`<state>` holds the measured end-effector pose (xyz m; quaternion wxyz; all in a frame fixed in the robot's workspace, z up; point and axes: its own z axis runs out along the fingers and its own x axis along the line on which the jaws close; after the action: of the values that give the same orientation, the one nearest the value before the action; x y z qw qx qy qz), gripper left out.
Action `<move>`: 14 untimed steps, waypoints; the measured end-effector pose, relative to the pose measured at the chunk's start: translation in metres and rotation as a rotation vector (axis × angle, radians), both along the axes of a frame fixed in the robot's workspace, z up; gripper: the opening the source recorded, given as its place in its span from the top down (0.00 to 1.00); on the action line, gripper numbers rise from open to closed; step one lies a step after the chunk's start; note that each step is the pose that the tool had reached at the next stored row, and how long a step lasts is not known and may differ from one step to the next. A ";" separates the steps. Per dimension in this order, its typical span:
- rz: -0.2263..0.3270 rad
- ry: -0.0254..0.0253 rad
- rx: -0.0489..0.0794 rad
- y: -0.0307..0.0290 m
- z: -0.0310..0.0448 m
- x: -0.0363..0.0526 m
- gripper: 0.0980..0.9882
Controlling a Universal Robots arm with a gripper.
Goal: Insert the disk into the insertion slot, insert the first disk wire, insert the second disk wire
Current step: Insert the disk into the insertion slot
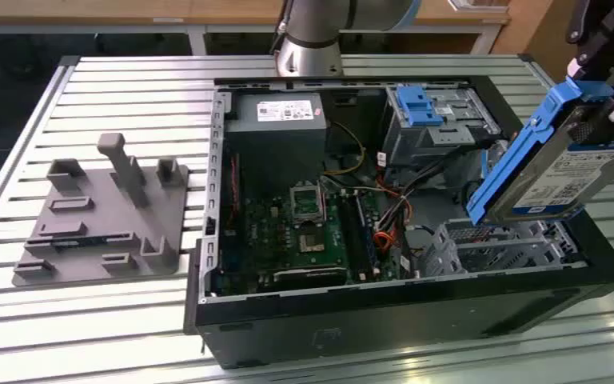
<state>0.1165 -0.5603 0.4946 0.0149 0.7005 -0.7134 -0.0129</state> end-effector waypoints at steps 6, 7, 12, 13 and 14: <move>0.000 0.0000 0.000 0.0000 0.0000 0.0000 0.70; 0.000 0.0000 0.000 0.0000 0.0000 0.0000 0.70; 0.000 0.0000 0.000 0.0000 0.0000 0.0000 0.70; 0.000 0.0000 0.000 0.0000 0.0000 0.0000 0.70; 0.000 0.0000 0.001 0.0000 0.0001 0.0000 0.70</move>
<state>0.1165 -0.5603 0.4947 0.0145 0.7005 -0.7134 -0.0133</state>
